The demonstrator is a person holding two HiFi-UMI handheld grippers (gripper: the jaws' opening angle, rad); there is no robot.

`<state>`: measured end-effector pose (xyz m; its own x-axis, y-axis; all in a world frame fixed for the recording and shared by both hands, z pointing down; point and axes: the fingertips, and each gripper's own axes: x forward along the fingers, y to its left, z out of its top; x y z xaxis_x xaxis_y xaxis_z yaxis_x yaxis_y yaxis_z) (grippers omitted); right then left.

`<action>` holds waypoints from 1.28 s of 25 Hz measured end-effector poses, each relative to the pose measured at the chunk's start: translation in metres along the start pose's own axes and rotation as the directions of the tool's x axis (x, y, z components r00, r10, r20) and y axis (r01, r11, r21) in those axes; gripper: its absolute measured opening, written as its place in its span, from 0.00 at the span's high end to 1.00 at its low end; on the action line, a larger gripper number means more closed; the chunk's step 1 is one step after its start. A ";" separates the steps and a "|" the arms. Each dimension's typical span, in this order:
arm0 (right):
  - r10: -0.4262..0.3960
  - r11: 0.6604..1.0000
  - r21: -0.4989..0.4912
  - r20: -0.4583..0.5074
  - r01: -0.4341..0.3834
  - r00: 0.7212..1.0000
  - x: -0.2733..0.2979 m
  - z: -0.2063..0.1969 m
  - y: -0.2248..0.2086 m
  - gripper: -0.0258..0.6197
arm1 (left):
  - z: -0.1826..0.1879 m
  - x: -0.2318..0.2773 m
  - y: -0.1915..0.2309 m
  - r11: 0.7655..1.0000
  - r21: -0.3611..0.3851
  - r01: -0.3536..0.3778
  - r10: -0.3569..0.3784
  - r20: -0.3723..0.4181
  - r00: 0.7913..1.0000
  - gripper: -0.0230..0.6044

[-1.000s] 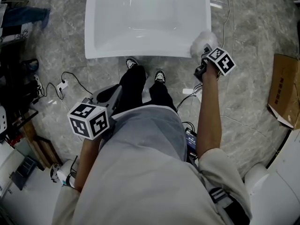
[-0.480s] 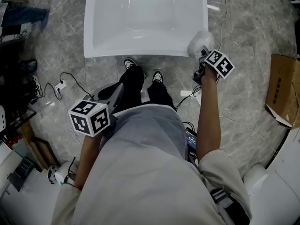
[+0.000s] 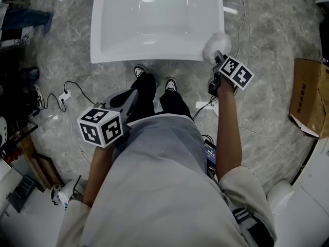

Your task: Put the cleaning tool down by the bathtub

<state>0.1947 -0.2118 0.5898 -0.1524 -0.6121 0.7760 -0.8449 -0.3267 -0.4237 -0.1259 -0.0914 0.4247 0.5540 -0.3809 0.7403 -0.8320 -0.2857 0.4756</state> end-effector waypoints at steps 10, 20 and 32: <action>0.089 0.995 -0.035 -0.009 -0.089 0.996 -0.025 -0.004 0.026 0.79 | 0.003 -0.001 0.000 0.999 -0.029 -0.028 0.030 0.061 0.998 0.95; 0.230 0.963 -0.143 -0.005 -0.228 0.973 -0.063 0.005 0.069 0.84 | 0.012 0.001 -0.003 0.999 -0.030 -0.024 0.027 0.106 0.994 0.95; 0.354 0.902 -0.238 -0.067 -0.360 0.933 -0.102 -0.019 0.112 0.88 | 0.018 -0.003 -0.003 0.999 -0.045 -0.017 0.025 0.171 0.985 0.95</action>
<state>0.1058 -0.1729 0.4721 -0.4757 -0.6383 0.6052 -0.8295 0.0966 -0.5501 -0.1247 -0.1050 0.4126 0.5303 -0.5323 0.6598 -0.8419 -0.2391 0.4838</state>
